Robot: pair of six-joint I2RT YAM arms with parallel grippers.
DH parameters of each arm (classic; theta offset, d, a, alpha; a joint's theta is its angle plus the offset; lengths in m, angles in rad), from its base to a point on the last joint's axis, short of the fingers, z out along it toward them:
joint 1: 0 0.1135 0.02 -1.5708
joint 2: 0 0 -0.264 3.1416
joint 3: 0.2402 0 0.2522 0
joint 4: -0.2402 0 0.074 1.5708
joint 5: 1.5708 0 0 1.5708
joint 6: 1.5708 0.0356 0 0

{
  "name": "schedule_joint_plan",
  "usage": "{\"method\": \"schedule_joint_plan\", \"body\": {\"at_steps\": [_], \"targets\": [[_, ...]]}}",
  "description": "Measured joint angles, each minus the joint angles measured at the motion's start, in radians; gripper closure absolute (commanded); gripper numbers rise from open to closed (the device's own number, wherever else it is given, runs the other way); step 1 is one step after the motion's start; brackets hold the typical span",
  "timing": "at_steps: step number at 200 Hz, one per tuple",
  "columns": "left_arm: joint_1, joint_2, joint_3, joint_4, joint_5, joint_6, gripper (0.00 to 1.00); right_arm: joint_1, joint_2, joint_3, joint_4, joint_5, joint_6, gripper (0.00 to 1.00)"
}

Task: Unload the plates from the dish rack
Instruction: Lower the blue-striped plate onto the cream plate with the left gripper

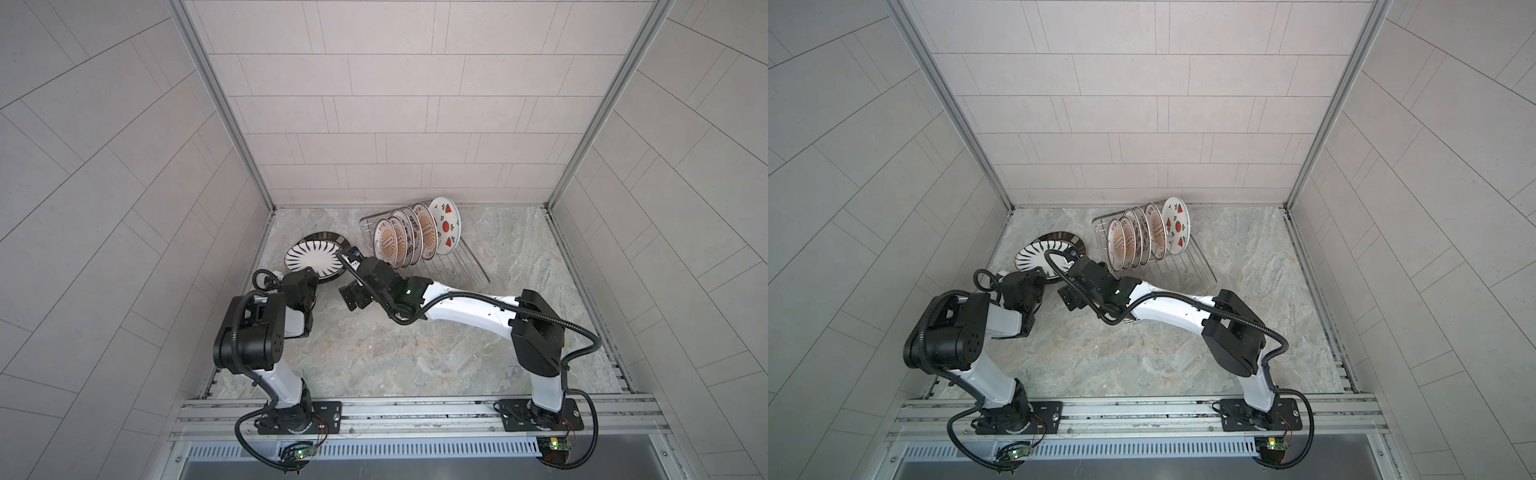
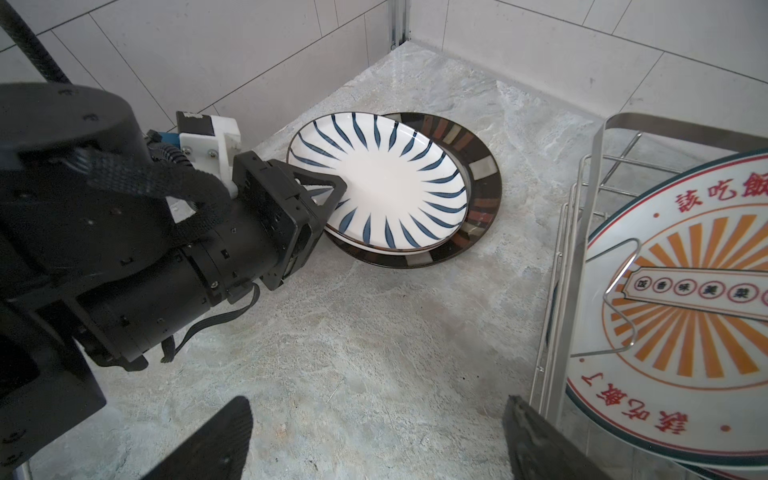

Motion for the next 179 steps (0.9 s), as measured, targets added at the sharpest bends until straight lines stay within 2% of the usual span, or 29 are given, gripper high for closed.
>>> {"method": "schedule_joint_plan", "body": {"at_steps": [22,65,115,179], "targets": [[0.001,-0.006,0.0,-0.013,-0.007,0.004,0.43,0.0,0.0,0.0,-0.002,0.0,0.001,0.04],[0.002,-0.073,0.004,-0.084,-0.036,0.019,0.33,0.0,0.0,-0.009,-0.002,0.0,0.005,0.05],[0.004,-0.138,0.037,-0.231,-0.074,0.034,0.33,0.0,0.0,-0.032,0.0,0.0,0.005,0.05],[0.005,-0.089,0.044,-0.249,-0.084,0.035,0.33,0.0,-0.029,-0.091,0.013,0.001,0.008,0.05]]}}
